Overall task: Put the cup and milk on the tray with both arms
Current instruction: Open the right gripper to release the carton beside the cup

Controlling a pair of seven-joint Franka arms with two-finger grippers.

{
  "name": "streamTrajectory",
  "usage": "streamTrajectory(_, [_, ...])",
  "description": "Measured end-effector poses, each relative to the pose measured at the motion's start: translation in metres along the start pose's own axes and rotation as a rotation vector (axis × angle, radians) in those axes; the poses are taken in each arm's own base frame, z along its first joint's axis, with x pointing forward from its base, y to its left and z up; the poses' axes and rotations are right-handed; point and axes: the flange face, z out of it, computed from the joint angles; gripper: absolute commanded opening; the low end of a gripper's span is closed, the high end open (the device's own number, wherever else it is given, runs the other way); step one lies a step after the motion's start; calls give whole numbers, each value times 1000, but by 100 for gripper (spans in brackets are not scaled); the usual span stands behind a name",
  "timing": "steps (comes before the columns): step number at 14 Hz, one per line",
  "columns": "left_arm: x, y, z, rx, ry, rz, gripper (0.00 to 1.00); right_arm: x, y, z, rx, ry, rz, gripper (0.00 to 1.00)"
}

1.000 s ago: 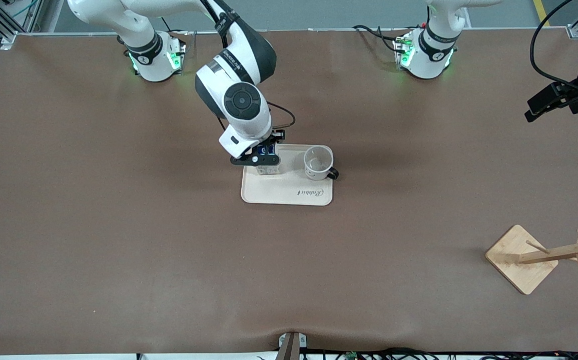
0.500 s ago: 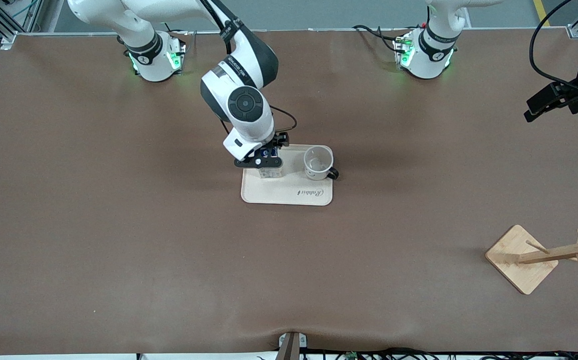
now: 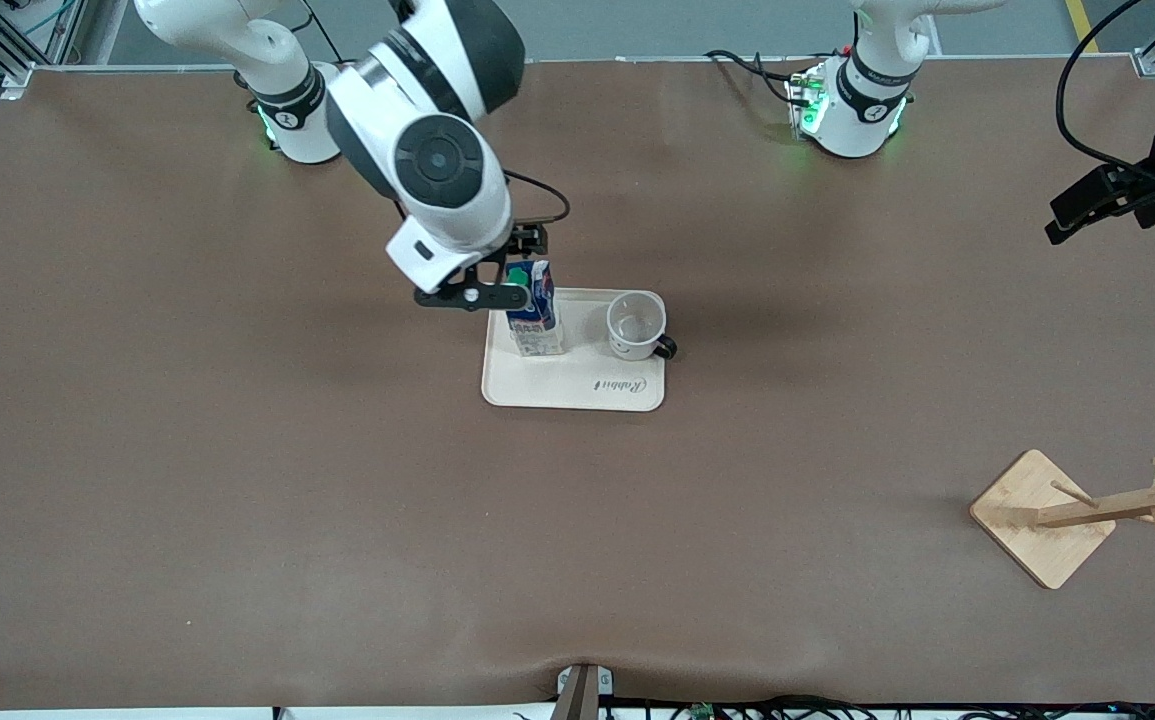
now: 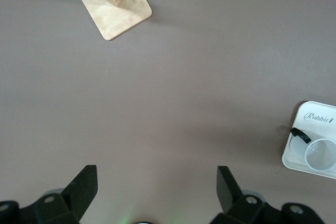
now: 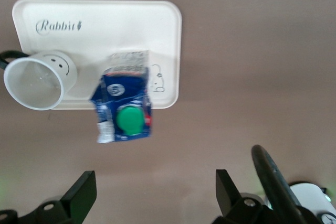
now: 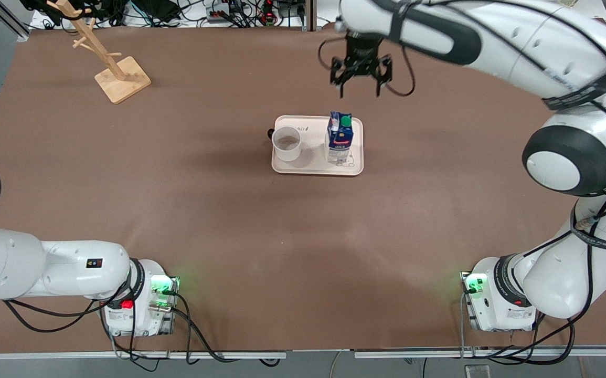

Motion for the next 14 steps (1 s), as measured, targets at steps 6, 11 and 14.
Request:
streamTrajectory(6, [0, 0, 0, 0, 1, 1, 100, 38, 108, -103, 88, 97, -108, 100])
streamTrajectory(11, [1, 1, -1, -2, 8, 4, 100, 68, 273, -129, 73, 59, -144, 100])
streamTrajectory(14, [1, 2, -1, -2, 9, 8, 100, 70, 360, -123, -1, 23, -168, 100])
